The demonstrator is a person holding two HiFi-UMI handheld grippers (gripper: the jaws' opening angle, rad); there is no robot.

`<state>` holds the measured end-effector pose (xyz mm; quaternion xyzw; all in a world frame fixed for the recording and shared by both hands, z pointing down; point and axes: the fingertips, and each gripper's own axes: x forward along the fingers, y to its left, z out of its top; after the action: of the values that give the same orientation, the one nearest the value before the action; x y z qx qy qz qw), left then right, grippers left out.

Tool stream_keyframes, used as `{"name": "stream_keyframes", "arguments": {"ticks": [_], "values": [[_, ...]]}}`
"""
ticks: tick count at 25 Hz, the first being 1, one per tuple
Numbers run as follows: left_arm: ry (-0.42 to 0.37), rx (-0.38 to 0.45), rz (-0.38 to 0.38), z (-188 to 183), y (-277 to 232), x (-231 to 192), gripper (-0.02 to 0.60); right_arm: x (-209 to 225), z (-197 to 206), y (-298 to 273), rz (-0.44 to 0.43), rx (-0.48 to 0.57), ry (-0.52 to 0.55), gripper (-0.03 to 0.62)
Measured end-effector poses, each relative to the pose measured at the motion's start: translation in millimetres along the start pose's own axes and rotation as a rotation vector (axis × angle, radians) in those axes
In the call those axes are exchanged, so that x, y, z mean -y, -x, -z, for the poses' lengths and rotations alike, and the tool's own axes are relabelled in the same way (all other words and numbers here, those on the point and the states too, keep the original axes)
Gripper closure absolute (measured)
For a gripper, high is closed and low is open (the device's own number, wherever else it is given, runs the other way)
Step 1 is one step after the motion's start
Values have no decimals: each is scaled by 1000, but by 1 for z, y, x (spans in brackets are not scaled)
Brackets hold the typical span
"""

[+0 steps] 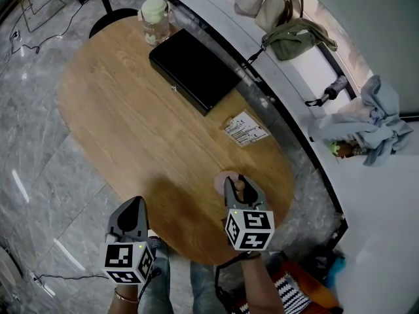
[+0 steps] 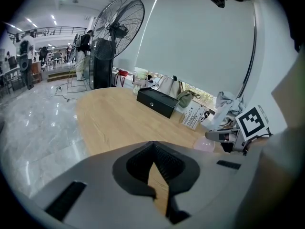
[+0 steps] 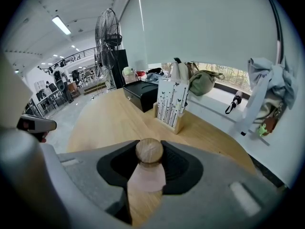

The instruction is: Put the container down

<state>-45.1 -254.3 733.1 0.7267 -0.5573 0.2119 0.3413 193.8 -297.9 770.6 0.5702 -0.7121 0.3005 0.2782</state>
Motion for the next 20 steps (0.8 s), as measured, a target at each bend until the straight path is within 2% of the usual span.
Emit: {"name": "stream_keyframes", "arguments": {"ticks": [20], "values": [[3, -3, 6, 8, 1, 7, 588, -6, 5, 3, 27, 29, 61, 457]]}}
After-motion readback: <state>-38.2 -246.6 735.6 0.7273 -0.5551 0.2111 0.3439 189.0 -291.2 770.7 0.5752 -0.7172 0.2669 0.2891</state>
